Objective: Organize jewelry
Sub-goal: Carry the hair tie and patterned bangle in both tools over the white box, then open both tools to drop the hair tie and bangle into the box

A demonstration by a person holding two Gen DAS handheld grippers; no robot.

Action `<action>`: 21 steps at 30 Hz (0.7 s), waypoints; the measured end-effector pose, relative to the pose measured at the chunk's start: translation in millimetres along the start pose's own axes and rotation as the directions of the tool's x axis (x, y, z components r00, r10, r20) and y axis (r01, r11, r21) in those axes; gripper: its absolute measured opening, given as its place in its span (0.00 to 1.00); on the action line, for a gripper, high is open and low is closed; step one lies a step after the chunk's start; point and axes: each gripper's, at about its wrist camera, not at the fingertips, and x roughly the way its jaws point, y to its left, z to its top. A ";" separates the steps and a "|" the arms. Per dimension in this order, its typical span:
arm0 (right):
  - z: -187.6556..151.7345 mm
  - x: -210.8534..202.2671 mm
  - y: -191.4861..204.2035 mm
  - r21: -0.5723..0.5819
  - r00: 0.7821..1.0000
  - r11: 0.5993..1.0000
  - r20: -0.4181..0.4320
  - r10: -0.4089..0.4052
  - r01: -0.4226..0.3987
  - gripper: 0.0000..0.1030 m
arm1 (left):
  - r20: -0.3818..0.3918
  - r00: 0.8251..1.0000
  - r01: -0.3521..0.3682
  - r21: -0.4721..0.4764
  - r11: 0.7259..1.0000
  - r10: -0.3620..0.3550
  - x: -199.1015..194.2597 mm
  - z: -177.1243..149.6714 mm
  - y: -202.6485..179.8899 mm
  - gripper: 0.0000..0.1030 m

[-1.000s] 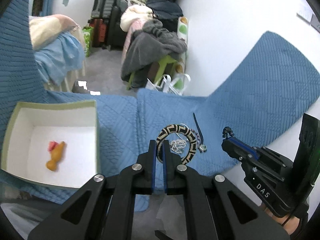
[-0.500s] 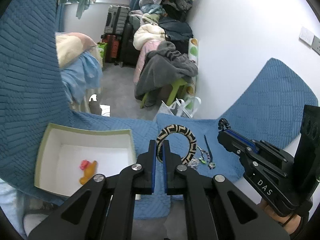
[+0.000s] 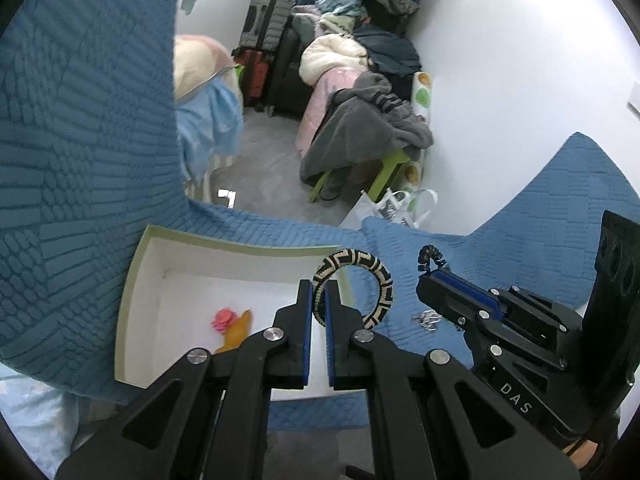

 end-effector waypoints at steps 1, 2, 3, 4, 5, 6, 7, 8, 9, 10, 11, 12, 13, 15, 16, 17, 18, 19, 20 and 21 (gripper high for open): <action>-2.0 3.5 1.3 -0.004 1.000 1.000 -0.010 0.002 -0.002 0.07 | -0.007 1.000 -0.005 -0.003 1.000 0.005 2.2 -1.4 3.6 0.05; -4.1 12.3 3.7 -0.011 1.000 1.000 -0.029 0.005 -0.005 0.07 | -0.017 1.000 -0.011 -0.007 1.000 0.011 6.5 -2.5 9.3 0.05; -6.8 18.5 5.7 -0.015 0.999 1.000 -0.046 0.006 -0.007 0.07 | -0.026 1.000 -0.017 -0.010 1.000 0.017 9.1 -4.0 12.6 0.05; -8.6 25.2 6.6 -0.017 0.998 1.000 -0.060 0.009 -0.010 0.07 | -0.036 0.999 -0.024 -0.012 1.000 0.024 12.9 -5.7 16.8 0.05; -10.6 30.9 7.0 -0.016 0.997 1.000 -0.074 0.013 -0.015 0.07 | -0.047 0.998 -0.030 -0.015 0.999 0.029 16.8 -7.7 20.7 0.05; -13.3 35.5 6.9 -0.016 0.996 1.000 -0.085 0.017 -0.018 0.07 | -0.058 0.998 -0.035 -0.019 0.999 0.034 20.1 -10.0 24.5 0.05; -16.2 42.0 7.5 -0.017 0.995 1.000 -0.102 0.020 -0.021 0.07 | -0.067 0.997 -0.039 -0.024 0.999 0.037 22.3 -12.0 27.6 0.05; -17.8 45.1 8.4 -0.017 0.994 1.000 -0.111 0.021 -0.023 0.07 | -0.076 0.996 -0.042 -0.033 0.999 0.039 25.0 -14.0 30.6 0.05; -20.0 50.7 9.4 -0.019 0.992 1.000 -0.123 0.022 -0.025 0.07 | -0.081 0.996 -0.043 -0.040 0.998 0.040 26.8 -15.4 33.0 0.05; -22.1 56.0 10.3 -0.021 0.991 0.999 -0.135 0.023 -0.027 0.07 | -0.084 0.996 -0.046 -0.050 0.998 0.042 28.2 -17.5 36.5 0.05; -22.9 58.9 10.3 -0.022 0.990 0.999 -0.141 0.024 -0.027 0.07 | -0.091 0.995 -0.047 -0.058 0.997 0.042 30.5 -19.3 39.6 0.05; -25.2 62.9 11.0 -0.022 0.988 0.999 -0.152 0.025 -0.029 0.07 | -0.101 0.994 -0.047 -0.064 0.997 0.040 33.4 -21.0 42.2 0.05; -27.0 65.2 11.6 -0.021 0.987 0.999 -0.159 0.027 -0.031 0.08 | -0.109 0.993 -0.048 -0.064 0.997 0.041 35.6 -22.2 44.0 0.05; -30.1 70.8 11.5 -0.017 0.985 0.999 -0.171 0.026 -0.029 0.08 | -0.130 0.991 -0.050 -0.056 0.997 0.042 41.5 -26.2 46.0 0.05; -31.2 72.7 12.0 -0.015 0.984 0.999 -0.175 0.025 -0.028 0.08 | -0.141 0.989 -0.050 -0.053 0.997 0.043 44.4 -27.6 46.6 0.05; -33.3 76.7 11.3 -0.011 0.982 1.000 -0.185 0.024 -0.027 0.08 | -0.153 0.987 -0.051 -0.049 0.997 0.043 48.0 -30.2 47.1 0.05; -35.1 79.6 10.9 -0.009 0.981 1.000 -0.192 0.024 -0.027 0.08 | -0.165 0.985 -0.052 -0.044 0.998 0.044 51.5 -32.5 47.5 0.05; -36.9 82.5 10.3 -0.006 0.980 1.000 -0.199 0.025 -0.027 0.08 | -0.175 0.984 -0.055 -0.042 0.998 0.047 53.7 -34.3 47.9 0.05; -39.0 85.4 10.0 -0.004 0.978 1.000 -0.208 0.027 -0.028 0.08 | -0.185 0.982 -0.056 -0.043 0.997 0.047 56.2 -36.7 49.0 0.05; -41.3 88.8 9.8 -0.001 0.976 1.000 -0.217 0.027 -0.027 0.08 | -0.194 0.980 -0.056 -0.044 0.997 0.046 58.3 -38.3 49.9 0.05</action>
